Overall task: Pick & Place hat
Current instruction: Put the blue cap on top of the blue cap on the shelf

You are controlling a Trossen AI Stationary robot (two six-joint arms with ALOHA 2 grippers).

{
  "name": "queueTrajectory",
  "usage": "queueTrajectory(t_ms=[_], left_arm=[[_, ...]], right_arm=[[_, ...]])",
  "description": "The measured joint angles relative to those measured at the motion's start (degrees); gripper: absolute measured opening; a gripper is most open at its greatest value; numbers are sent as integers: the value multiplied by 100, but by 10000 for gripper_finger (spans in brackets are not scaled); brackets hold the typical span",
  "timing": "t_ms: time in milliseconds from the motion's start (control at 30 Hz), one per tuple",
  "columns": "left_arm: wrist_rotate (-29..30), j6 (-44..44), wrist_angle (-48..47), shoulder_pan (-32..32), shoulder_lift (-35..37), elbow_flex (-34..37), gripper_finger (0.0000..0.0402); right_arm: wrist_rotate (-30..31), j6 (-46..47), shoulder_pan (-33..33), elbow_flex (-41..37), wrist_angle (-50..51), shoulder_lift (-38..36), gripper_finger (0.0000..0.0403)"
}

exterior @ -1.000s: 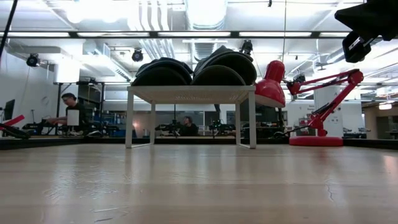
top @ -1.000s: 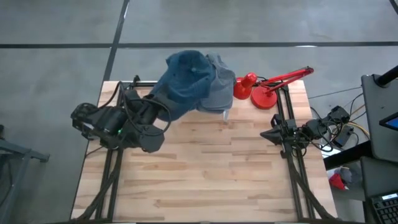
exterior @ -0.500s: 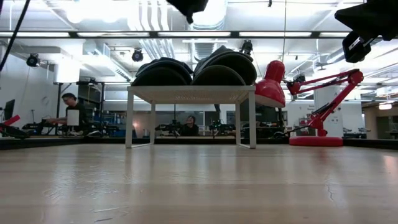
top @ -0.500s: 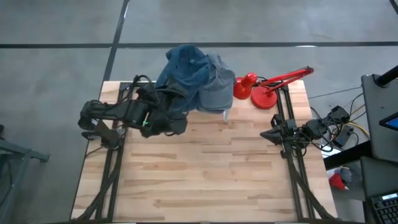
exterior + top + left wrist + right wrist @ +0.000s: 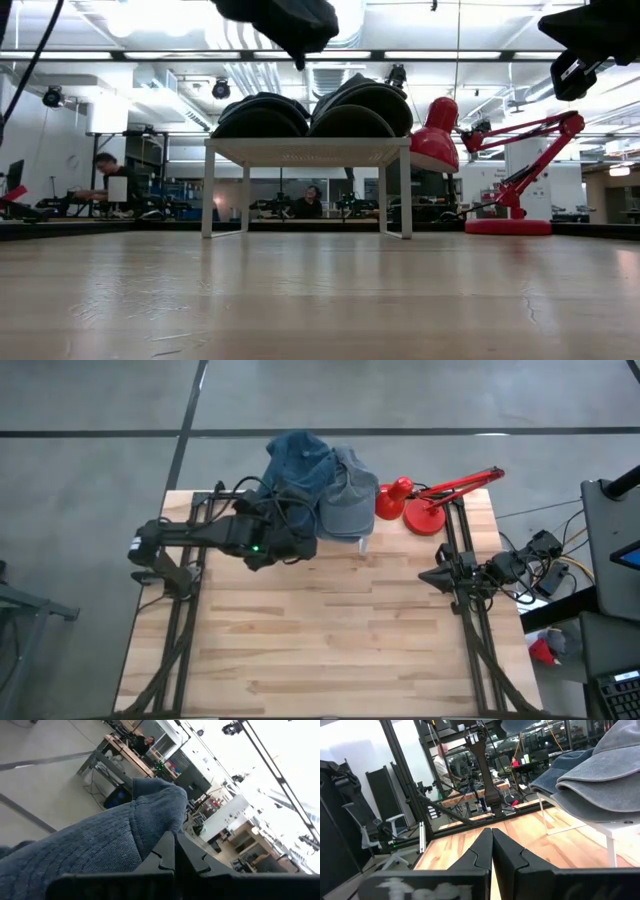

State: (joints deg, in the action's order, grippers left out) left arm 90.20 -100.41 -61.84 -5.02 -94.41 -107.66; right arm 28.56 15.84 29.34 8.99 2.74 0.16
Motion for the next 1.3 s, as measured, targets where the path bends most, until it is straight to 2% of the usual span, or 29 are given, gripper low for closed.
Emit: queueTrajectory(t_ms=[200, 367, 933, 1300], left_arm=[[-5, -631, 408, 175, 20, 670, 0], [-8, -688, 870, 315, 37, 1032, 0], [-12, -811, 1157, 602, 39, 1177, 0], [-21, -876, 1801, 608, 44, 1711, 0]], right_arm=[[0, 13, 0, 0, -2, 0, 8], [-2, 20, 0, 0, 0, 0, 8], [-2, 2, 0, -2, 0, -2, 8], [-3, 2, 1, 0, 0, 0, 8]])
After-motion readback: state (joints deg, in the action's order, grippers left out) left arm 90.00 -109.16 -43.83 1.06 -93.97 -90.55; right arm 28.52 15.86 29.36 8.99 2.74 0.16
